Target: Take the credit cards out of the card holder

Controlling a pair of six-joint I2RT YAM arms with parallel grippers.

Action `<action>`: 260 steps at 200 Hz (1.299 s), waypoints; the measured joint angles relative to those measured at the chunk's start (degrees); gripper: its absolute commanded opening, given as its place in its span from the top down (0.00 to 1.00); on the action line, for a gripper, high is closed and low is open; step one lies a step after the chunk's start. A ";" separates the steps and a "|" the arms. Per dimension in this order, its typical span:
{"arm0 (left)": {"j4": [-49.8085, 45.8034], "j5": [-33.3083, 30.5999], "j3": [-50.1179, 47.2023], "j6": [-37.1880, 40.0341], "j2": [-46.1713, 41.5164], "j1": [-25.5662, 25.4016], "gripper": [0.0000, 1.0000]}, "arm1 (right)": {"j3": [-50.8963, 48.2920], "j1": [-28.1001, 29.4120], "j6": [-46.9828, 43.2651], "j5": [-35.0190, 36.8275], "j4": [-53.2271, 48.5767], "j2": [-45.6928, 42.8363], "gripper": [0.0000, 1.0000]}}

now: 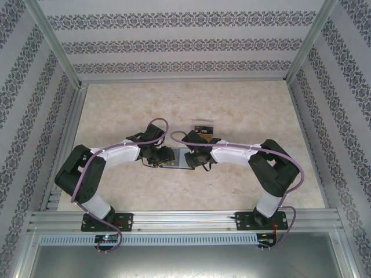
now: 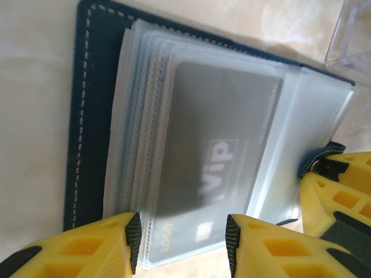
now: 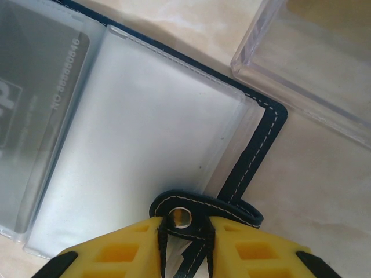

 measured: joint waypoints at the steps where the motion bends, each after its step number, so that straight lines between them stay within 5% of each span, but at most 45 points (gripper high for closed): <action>1: 0.02 0.07 0.00 0.00 0.02 0.00 0.54 | 0.00 0.00 0.00 0.00 -0.02 0.00 0.72; 58: 1.44 3.43 0.02 0.42 0.55 0.35 0.50 | 0.00 0.37 0.20 0.59 0.00 0.04 0.72; 85: 2.60 4.94 0.04 0.76 0.55 0.33 0.22 | 0.02 0.37 0.20 0.61 0.02 0.11 0.72; 120: 4.55 7.89 0.44 0.90 0.48 0.26 0.00 | 0.22 0.37 0.20 0.63 -0.17 0.24 0.72; 260: 5.18 9.18 0.39 0.85 0.55 0.39 0.03 | 0.37 0.33 1.68 0.28 -0.37 0.26 0.69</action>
